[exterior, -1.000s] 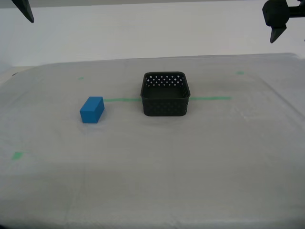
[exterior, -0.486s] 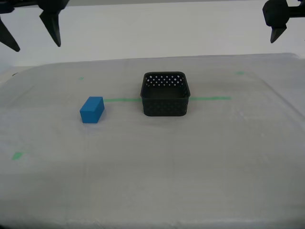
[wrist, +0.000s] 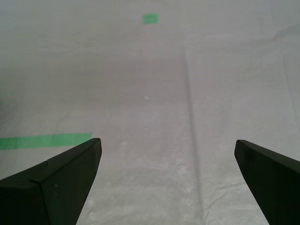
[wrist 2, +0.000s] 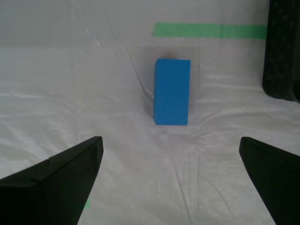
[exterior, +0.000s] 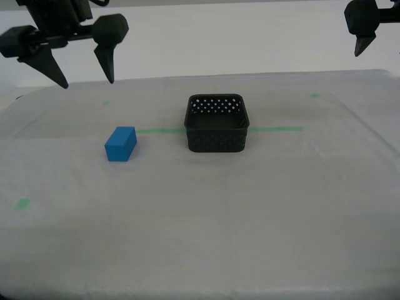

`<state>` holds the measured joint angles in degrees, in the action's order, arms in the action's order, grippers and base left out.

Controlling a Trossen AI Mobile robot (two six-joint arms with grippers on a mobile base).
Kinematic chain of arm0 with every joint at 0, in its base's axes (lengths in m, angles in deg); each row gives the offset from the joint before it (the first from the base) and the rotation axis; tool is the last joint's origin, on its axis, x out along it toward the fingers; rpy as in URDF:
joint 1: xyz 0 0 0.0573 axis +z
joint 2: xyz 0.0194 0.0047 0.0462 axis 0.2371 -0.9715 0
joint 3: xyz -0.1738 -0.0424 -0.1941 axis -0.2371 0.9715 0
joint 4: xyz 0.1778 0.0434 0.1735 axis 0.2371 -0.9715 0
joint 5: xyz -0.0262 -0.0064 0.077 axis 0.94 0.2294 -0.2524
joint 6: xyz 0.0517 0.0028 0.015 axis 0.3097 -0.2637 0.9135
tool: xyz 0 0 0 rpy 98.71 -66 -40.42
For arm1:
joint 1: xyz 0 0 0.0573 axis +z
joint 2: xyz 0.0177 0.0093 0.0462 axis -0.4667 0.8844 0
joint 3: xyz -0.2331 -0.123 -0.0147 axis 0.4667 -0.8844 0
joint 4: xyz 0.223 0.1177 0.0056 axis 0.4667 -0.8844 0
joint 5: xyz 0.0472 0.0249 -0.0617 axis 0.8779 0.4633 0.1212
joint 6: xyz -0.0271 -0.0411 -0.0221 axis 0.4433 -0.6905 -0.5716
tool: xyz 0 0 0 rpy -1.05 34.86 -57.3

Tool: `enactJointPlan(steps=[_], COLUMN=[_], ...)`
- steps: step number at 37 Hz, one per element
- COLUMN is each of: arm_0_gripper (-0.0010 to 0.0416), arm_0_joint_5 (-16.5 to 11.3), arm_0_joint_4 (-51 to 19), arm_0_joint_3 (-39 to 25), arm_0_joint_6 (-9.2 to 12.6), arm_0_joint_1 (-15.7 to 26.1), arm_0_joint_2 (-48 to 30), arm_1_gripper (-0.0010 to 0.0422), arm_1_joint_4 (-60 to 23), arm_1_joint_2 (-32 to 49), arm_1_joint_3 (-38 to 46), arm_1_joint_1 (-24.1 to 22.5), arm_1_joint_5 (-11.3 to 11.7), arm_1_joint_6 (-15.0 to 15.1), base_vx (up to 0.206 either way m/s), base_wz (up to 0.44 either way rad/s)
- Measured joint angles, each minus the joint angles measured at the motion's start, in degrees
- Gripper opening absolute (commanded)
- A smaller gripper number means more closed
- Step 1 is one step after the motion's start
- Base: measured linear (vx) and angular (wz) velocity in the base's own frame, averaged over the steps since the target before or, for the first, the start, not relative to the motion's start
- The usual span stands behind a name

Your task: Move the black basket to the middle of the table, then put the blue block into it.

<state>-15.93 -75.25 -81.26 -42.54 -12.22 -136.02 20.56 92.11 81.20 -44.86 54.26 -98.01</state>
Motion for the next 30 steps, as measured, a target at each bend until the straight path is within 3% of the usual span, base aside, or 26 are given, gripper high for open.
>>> enactJointPlan(steps=[6, 12, 30], arm_0_gripper=[0.0399, 0.0398, 0.0398], arm_0_joint_5=[0.0, 0.0, 0.0], arm_0_joint_4=[0.0, 0.0, 0.0], arm_0_joint_3=[0.0, 0.0, 0.0], arm_0_joint_6=[0.0, 0.0, 0.0], arm_0_joint_1=[0.0, 0.0, 0.0], arm_0_joint_2=[0.0, 0.0, 0.0], arm_1_gripper=[0.0401, 0.0401, 0.0401], arm_1_joint_4=[3.9, 8.0, 14.5], arm_1_joint_2=[4.8, 9.6, 21.6], arm_1_joint_3=[0.0, 0.0, -0.1], arm_1_joint_1=[-0.1, -0.2, -1.5], arm_1_joint_5=[-0.5, -3.7, -3.6], arm_1_joint_6=[1.7, 2.5, 5.4], base_vx=[0.000, 0.000, 0.000], base_wz=[0.000, 0.000, 0.000])
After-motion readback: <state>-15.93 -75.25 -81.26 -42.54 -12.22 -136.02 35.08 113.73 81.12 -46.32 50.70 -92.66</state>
